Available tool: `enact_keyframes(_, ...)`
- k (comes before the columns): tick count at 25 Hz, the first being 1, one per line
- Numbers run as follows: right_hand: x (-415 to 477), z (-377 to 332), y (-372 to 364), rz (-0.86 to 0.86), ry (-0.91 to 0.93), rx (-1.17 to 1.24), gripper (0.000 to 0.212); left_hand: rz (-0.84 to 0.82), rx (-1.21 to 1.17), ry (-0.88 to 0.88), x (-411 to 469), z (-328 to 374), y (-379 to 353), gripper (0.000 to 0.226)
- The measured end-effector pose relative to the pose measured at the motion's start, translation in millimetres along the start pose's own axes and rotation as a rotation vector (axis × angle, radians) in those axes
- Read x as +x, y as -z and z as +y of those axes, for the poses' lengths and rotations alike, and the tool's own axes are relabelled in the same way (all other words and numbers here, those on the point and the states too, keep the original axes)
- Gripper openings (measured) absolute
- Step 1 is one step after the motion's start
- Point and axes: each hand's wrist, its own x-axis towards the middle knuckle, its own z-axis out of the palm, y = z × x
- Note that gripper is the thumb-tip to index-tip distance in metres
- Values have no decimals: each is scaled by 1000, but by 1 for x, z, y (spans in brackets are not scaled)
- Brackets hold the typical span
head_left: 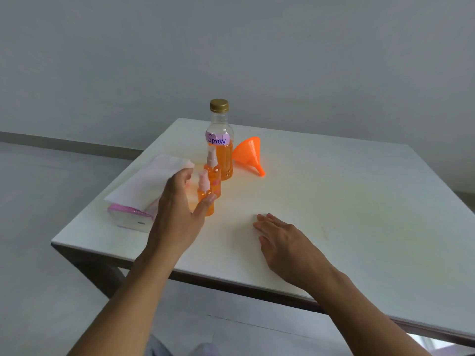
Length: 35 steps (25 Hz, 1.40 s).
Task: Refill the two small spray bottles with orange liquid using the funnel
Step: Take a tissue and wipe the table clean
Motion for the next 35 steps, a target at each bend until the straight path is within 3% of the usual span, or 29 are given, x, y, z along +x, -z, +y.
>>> enact_keyframes(4,1,0,3,-6,7,-15,41,165,191,-81,-2,-2,37,31)
enact_keyframes(7,2,1,2,-1,6,-31,39,114,507,-46,17,-18,56,31)
enact_keyframes(10,3,0,1,-1,3,-22,39,-4,653,39,29,-27,66,30)
enact_keyframes(14,3,-2,3,-1,3,-29,38,-35,655,20,32,-35,68,27)
enact_keyframes(22,1,-3,6,10,26,-22,39,92,564,-22,35,-34,77,22)
enact_keyframes(25,0,-2,12,-10,52,-1,39,160,514,-134,21,-7,90,23)
enact_keyframes(27,-1,-1,19,-2,43,57,37,45,445,-239,2,20,90,25)
enact_keyframes(31,-8,-5,46,121,-25,384,36,-426,352,-394,-28,50,61,22)
enact_keyframes(33,-16,-5,61,133,-22,522,52,-603,375,-461,-28,55,37,31)
enact_keyframes(35,-27,-2,73,13,-2,554,72,-697,348,-479,-24,63,15,32)
